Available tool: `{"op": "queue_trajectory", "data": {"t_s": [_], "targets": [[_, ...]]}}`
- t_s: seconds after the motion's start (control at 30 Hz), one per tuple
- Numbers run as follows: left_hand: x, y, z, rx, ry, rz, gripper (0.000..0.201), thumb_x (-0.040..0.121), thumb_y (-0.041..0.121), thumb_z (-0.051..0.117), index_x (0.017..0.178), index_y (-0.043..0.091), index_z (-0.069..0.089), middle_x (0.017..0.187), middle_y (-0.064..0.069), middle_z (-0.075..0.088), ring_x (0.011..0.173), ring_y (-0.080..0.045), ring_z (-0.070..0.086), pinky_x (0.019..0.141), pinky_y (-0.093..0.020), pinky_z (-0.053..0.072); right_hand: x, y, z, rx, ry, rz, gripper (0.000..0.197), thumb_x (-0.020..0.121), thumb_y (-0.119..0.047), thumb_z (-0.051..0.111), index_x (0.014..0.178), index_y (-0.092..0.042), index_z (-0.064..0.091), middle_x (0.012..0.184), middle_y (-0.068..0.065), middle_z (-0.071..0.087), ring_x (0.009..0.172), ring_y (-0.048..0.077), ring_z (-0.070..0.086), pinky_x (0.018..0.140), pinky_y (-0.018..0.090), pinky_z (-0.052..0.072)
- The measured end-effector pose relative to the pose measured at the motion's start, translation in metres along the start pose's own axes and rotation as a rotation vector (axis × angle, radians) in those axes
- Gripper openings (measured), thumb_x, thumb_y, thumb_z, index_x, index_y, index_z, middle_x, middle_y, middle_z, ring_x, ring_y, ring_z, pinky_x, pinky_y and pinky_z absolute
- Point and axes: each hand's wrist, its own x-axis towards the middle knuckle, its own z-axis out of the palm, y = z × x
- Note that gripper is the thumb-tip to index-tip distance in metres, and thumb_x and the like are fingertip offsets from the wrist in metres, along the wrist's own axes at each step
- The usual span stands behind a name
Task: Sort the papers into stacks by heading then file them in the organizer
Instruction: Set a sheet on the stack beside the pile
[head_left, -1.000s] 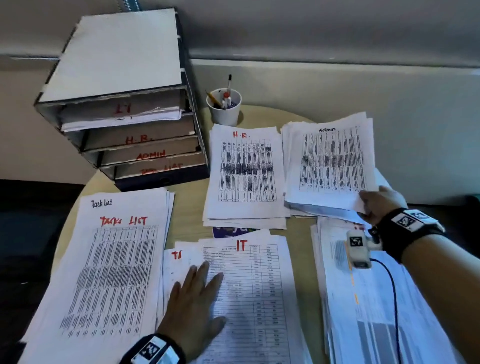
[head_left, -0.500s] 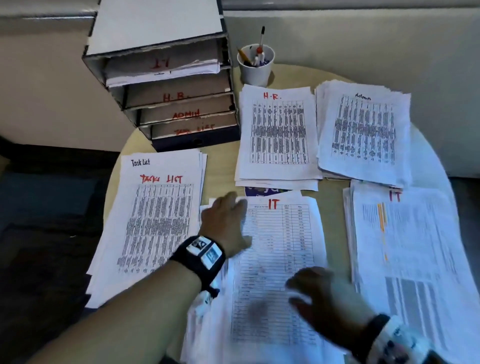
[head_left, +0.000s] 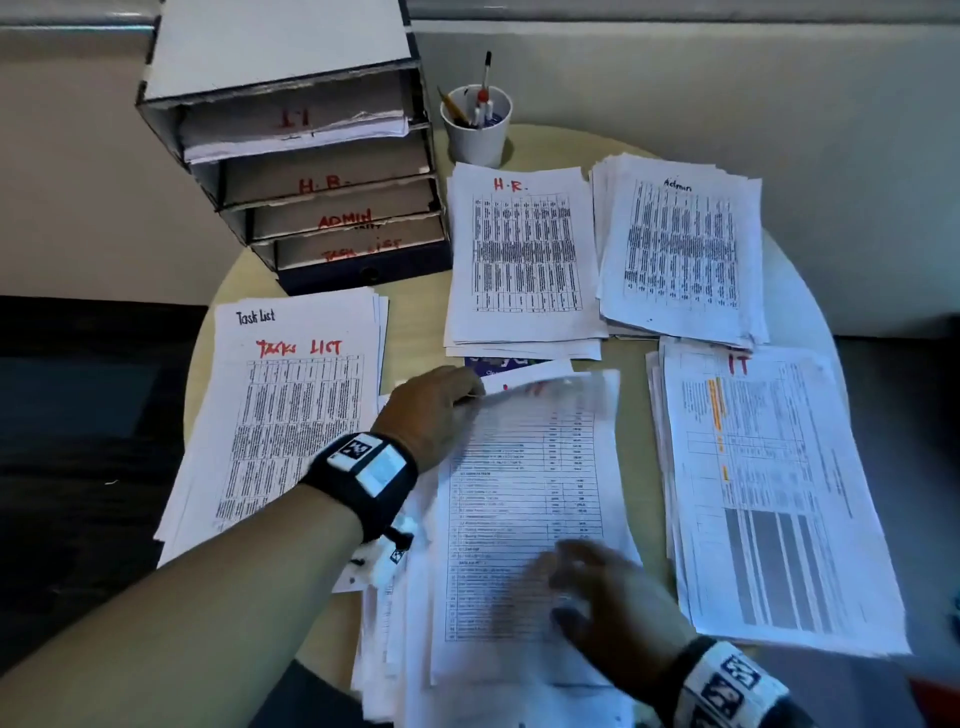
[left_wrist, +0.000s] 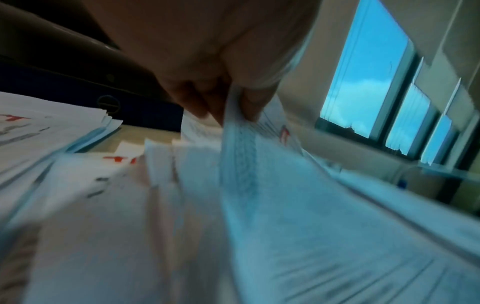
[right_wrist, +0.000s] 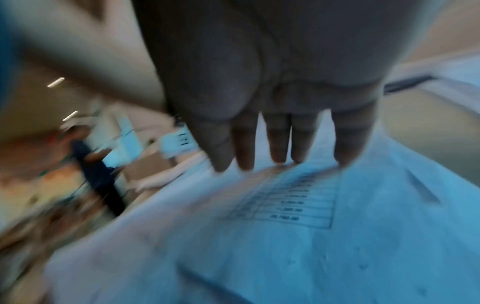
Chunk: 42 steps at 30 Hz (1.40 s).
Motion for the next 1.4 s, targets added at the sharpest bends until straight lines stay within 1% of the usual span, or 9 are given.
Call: {"op": "queue_trajectory", "data": {"t_s": [0.13,0.23,0.37,0.43,0.6,0.77,0.9,1.03,1.4], "targets": [[-0.054,0.021,-0.020,-0.389,0.048,0.021,0.023,0.086,0.003,0.073,0.085,0.026,0.069,0.084,0.010,0.071,0.081,-0.009,0.066,0.076,-0.021,0.052,0.000,0.024,-0.018,0.476,0.652,0.501,0.069,0.068,-0.007,0.087,0.127,-0.014,0.052,0.118,0.003,0.054,0.102,0.019,0.058,0.086,0.039,0.052],[-0.088,0.026,-0.025,-0.521,-0.058,-0.051,0.030,0.088,-0.005,0.068,0.088,0.024,0.073,0.092,0.011,0.073,0.090,-0.008,0.068,0.081,-0.017,0.051,0.006,0.031,-0.036,0.886,0.546,0.583,0.056,0.076,0.009,0.075,0.121,-0.020,0.060,0.107,0.001,0.069,0.097,0.018,0.065,0.083,0.030,0.052],[-0.079,0.004,-0.022,-0.390,-0.088,-0.246,0.046,0.090,-0.009,0.052,0.112,0.029,0.065,0.116,0.015,0.063,0.109,0.003,0.058,0.088,-0.012,0.044,0.016,0.031,-0.051,0.866,0.400,0.483,0.019,0.080,0.007,0.071,0.083,-0.012,0.074,0.077,0.002,0.076,0.068,0.014,0.069,0.061,0.016,0.053],[-0.056,-0.014,-0.018,-0.176,-0.109,-0.311,0.032,0.091,0.006,0.058,0.119,0.022,0.061,0.116,0.005,0.057,0.106,-0.012,0.058,0.088,-0.024,0.046,0.020,0.031,-0.054,0.921,0.379,0.473,0.015,0.080,0.009,0.070,0.083,-0.005,0.072,0.075,0.007,0.076,0.064,0.013,0.067,0.058,0.017,0.053],[-0.013,-0.025,-0.003,0.106,-0.253,-0.434,0.026,0.082,0.028,0.068,0.087,0.016,0.045,0.100,-0.008,0.048,0.079,-0.027,0.052,0.060,-0.031,0.035,0.026,0.037,-0.036,0.926,0.369,0.495,0.010,0.082,0.010,0.067,0.081,0.002,0.062,0.063,0.003,0.066,0.057,0.009,0.057,0.051,0.014,0.044],[-0.006,-0.024,0.006,0.147,-0.286,-0.487,0.058,0.074,0.034,0.076,0.124,0.024,0.049,0.123,-0.009,0.040,0.108,-0.030,0.052,0.090,-0.041,0.051,0.023,0.050,-0.026,1.015,0.399,0.526,0.031,0.082,0.010,0.065,0.091,-0.018,0.074,0.092,0.004,0.077,0.088,0.024,0.071,0.084,0.039,0.055],[-0.004,-0.026,0.009,0.181,-0.258,-0.489,0.087,0.065,0.043,0.082,0.138,0.029,0.037,0.131,-0.006,0.036,0.124,-0.027,0.043,0.098,-0.045,0.050,0.020,0.050,-0.034,1.017,0.371,0.452,0.024,0.067,0.013,0.070,0.072,-0.010,0.076,0.077,0.010,0.074,0.074,0.019,0.068,0.067,0.022,0.056],[0.001,-0.026,0.009,0.287,-0.265,-0.453,0.097,0.061,0.052,0.079,0.142,0.028,0.033,0.135,-0.006,0.034,0.127,-0.027,0.040,0.099,-0.046,0.049,0.018,0.048,-0.044,1.058,0.275,0.375,0.036,0.075,0.027,0.053,0.068,-0.001,0.073,0.077,0.018,0.072,0.068,0.023,0.067,0.058,0.022,0.053],[-0.021,-0.036,0.012,0.225,0.125,0.053,0.026,0.084,0.012,0.064,0.109,0.008,0.074,0.098,-0.014,0.064,0.079,-0.035,0.064,0.066,-0.037,0.057,0.026,0.049,-0.043,0.873,0.316,0.389,0.027,0.072,0.005,0.080,0.086,-0.018,0.077,0.103,-0.003,0.075,0.099,0.009,0.069,0.087,0.021,0.054]]}}
